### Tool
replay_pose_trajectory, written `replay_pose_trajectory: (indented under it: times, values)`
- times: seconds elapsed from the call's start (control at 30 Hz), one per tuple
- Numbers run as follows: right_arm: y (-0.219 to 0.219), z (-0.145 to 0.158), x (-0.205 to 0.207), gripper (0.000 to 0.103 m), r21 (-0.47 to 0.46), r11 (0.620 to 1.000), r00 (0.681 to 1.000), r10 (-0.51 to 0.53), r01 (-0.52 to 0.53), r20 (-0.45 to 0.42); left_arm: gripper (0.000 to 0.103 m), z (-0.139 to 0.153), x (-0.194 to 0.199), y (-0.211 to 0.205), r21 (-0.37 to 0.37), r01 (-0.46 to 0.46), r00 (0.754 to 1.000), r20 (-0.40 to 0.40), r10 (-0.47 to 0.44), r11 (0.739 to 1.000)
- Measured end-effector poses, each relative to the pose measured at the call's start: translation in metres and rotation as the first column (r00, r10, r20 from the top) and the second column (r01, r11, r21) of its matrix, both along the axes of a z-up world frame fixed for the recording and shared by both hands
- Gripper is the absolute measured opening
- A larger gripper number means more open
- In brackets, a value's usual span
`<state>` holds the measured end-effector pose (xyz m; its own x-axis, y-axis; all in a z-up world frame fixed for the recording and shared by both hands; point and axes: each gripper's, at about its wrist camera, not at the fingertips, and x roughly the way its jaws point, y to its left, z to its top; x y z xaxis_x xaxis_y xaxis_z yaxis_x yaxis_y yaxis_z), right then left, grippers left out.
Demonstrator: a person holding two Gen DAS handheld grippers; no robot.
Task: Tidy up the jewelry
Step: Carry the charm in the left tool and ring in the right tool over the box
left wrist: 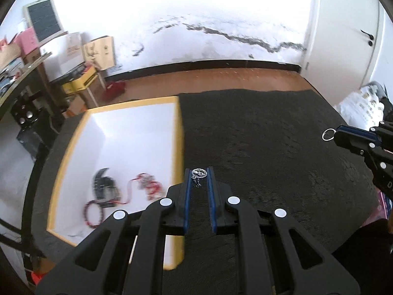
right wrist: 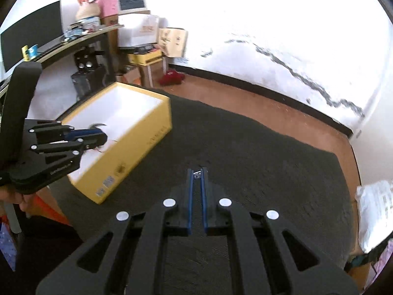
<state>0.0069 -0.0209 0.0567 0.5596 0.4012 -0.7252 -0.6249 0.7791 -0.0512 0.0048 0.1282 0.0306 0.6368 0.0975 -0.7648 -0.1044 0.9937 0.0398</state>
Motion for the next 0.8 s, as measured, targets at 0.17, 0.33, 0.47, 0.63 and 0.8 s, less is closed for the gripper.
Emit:
replay_pose_trajectory:
  times: [0.17, 0.33, 0.47, 0.63, 0.8]
  values:
    - [0.050, 0.017, -0.016, 0.006, 0.008, 0.997, 0.997, 0.074, -0.075, 0.019, 0.012, 0.013, -0.024, 0.042, 0.017, -0.076, 0.997, 0.012, 0.076, 0.997]
    - [0.100, 0.027, -0.031, 0.006, 0.010, 0.990, 0.989, 0.143, -0.143, 0.028, 0.012, 0.019, -0.047, 0.084, 0.025, -0.149, 0.989, 0.014, 0.149, 0.988]
    - [0.134, 0.031, -0.044, 0.006, 0.012, 0.982, 0.981, 0.189, -0.190, 0.029, 0.012, 0.022, -0.062, 0.111, 0.027, -0.197, 0.980, 0.012, 0.197, 0.980]
    - [0.169, 0.030, -0.050, 0.006, 0.006, 0.972, 0.972, 0.234, -0.235, 0.023, 0.012, 0.023, -0.076, 0.138, 0.035, -0.243, 0.970, 0.009, 0.243, 0.969]
    - [0.196, 0.021, -0.051, 0.006, -0.005, 0.967, 0.967, 0.256, -0.256, 0.006, 0.012, 0.018, -0.081, 0.159, 0.025, -0.271, 0.962, 0.003, 0.271, 0.962]
